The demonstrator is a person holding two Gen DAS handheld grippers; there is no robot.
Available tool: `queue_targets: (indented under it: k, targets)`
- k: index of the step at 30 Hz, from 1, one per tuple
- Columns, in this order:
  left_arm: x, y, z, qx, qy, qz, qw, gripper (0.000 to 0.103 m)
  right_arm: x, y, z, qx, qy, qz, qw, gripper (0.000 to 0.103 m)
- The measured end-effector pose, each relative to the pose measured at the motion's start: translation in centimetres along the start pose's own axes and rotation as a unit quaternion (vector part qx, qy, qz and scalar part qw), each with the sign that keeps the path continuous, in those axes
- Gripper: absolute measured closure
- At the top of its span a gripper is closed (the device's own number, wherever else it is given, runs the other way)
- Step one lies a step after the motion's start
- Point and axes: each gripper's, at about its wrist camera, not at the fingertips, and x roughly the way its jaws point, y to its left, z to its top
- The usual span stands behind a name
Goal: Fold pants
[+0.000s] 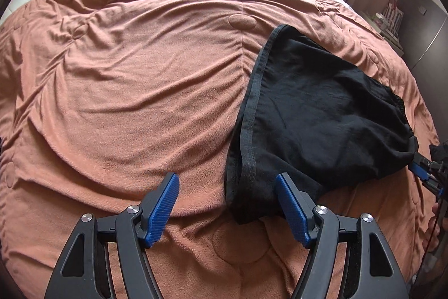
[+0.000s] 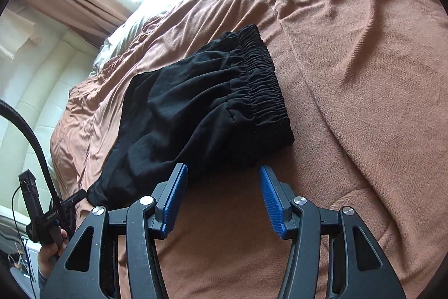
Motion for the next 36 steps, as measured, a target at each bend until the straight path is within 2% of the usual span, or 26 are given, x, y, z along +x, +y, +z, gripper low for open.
queue_targets:
  k: [3,6,7,12,16,21,28,36]
  targets:
    - [1.4,-0.2,-0.6,0.014,0.020,0.017,0.9996,0.052,0.4,-0.8,0.6,0.007,-0.011,-0.008,1.000,0.051]
    - [2.6,0.6,-1.4,0.015,0.041,0.042,0.9982,0.052,0.5,-1.6,1.0,0.013,-0.021,-0.012,1.000,0.053]
    - [2.7,1.0,-1.5,0.012,0.042,0.042,0.9981,0.052,0.7,-1.4,0.9,0.011,-0.024,-0.019,0.999,0.057]
    - [0.9,2.6,-1.3,-0.035,0.019,-0.006,0.9992,0.052,0.1,-1.9,1.0,0.015,-0.036,-0.033,0.999,0.058]
    - [-0.3,2.4,-0.9,-0.051,0.006,-0.046,0.9976,0.052,-1.2,-1.6,0.5,0.012,-0.050,-0.035,0.998,0.058]
    - [0.9,2.1,-0.9,-0.073,0.022,-0.083,0.9936,0.052,-1.8,-1.5,0.0,0.020,-0.045,-0.001,0.999,0.058]
    - [3.5,2.4,-1.0,-0.094,0.046,-0.094,0.9901,0.052,-0.2,-1.5,-0.5,0.033,-0.012,0.044,0.998,0.058]
    - [4.9,1.2,-0.1,-0.080,0.046,-0.095,0.9912,0.052,2.2,-2.2,1.4,0.048,-0.016,0.051,0.997,0.058]
